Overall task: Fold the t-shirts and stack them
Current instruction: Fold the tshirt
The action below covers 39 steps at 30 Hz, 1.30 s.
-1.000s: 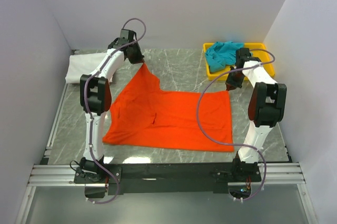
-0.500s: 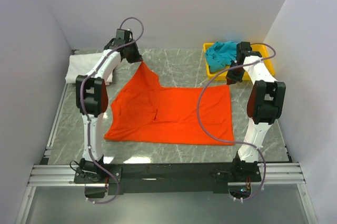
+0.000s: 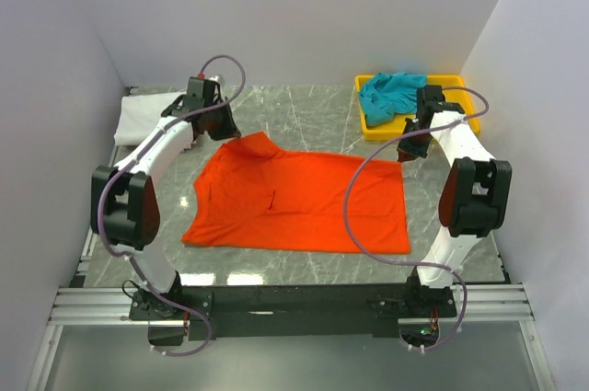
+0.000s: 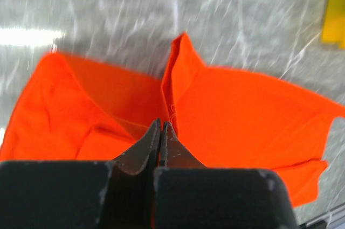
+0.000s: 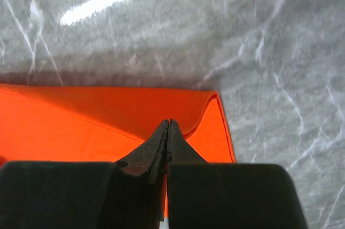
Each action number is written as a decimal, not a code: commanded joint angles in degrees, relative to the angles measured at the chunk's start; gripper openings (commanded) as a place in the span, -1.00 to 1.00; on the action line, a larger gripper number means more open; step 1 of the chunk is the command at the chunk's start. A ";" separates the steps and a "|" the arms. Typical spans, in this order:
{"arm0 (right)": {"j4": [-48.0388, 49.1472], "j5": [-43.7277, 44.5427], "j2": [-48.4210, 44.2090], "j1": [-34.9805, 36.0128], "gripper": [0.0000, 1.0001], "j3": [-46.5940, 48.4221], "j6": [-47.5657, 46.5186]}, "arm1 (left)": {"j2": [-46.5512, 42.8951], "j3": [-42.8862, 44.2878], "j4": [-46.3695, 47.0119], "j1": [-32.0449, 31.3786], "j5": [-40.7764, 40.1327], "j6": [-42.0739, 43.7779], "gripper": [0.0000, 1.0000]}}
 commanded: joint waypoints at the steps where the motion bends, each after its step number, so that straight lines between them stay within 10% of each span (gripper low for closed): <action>1: 0.08 0.51 -5.40 -0.23 -1.00 -2.50 -0.93 | -6.91 -5.49 0.37 -0.58 -2.78 0.47 -0.99; 39: -0.97 8.34 -13.94 -0.23 -1.00 -21.23 1.18 | -35.92 -33.44 -9.30 -2.87 -12.63 -10.60 -0.99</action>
